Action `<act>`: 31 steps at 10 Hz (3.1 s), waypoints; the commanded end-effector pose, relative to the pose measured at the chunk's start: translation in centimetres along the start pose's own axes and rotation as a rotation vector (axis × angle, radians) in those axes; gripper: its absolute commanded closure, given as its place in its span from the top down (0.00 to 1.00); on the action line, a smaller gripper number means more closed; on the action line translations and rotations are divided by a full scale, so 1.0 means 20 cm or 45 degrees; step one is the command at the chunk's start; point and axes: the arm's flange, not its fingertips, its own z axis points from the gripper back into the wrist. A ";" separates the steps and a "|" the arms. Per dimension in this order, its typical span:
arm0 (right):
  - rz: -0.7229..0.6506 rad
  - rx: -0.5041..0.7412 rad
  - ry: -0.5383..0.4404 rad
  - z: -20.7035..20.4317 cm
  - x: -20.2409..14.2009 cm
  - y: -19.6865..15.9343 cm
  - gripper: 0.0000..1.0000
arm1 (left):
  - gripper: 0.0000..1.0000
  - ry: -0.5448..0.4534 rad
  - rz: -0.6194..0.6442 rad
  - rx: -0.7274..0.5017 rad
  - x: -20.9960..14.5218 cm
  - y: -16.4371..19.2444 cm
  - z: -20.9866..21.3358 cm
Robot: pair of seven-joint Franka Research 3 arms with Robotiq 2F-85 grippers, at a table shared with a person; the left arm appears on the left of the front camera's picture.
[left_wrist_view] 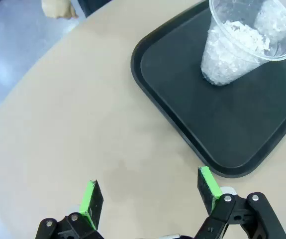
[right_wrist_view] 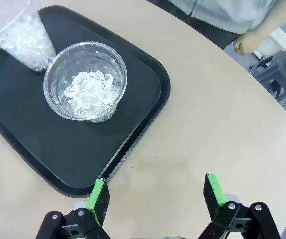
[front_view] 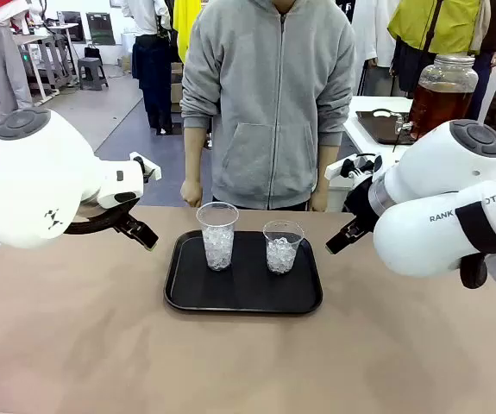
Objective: Pour the drink into the iced cup.
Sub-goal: Pick up the iced cup indicated by the human and present it to them.
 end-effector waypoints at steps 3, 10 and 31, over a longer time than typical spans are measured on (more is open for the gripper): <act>-0.004 -0.002 -0.003 0.01 0.00 -0.01 1.00 | 1.00 -0.009 -0.003 0.004 0.00 0.00 0.01; -0.004 -0.002 -0.003 0.01 0.00 -0.01 1.00 | 1.00 -0.009 -0.003 0.004 0.00 0.00 0.01; -0.651 1.064 -0.115 0.28 0.02 -0.64 1.00 | 1.00 -0.119 0.704 -0.758 0.26 0.40 0.30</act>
